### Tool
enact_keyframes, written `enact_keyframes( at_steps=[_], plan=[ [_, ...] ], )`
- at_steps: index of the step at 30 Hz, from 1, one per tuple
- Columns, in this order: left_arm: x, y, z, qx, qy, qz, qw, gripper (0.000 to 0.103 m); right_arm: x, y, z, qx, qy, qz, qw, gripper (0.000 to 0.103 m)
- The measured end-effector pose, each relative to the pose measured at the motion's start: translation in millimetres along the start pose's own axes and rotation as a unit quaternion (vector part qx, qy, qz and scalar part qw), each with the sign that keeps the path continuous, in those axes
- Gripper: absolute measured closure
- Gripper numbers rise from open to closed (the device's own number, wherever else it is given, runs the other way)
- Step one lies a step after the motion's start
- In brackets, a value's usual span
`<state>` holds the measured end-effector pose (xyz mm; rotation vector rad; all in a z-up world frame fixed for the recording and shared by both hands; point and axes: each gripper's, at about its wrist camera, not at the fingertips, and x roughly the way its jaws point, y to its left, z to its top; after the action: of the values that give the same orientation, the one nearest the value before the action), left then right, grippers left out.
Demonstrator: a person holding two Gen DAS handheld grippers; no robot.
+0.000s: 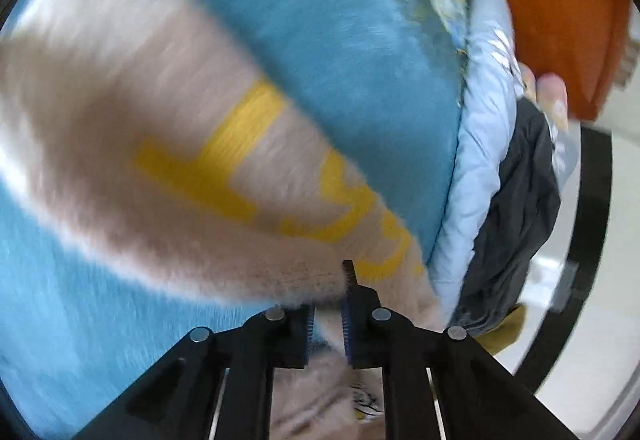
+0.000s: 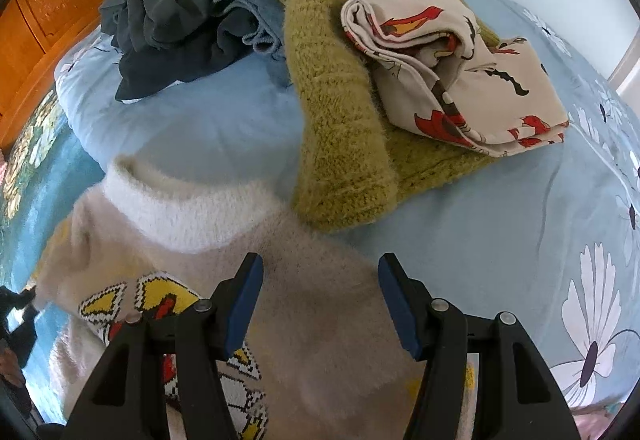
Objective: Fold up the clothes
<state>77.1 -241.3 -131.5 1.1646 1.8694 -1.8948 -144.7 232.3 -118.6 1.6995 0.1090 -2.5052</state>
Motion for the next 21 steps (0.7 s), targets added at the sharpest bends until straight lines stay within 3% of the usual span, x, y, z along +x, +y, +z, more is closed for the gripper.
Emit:
enact_keyframes(
  at_steps=[4,8,17,21],
  plan=[
    [-6,-45,28,0.094,-0.024,-0.002,0.9953,0.093,1,-2,5,0.000,0.006,0.003,1.000,0.042],
    [-18,-96,53,0.180,-0.043,-0.018,0.9826,0.093,-4,-4,7,0.004,0.003,0.008,1.000,0.042],
    [0,-108,104,0.239,-0.014,0.015,0.9709,0.092,8,6,1,0.012,0.017,0.017,1.000,0.042],
    [7,-111,125,0.263,0.000,0.030,0.9644,0.087,6,7,0,0.022,0.013,0.016,1.000,0.042]
  ],
)
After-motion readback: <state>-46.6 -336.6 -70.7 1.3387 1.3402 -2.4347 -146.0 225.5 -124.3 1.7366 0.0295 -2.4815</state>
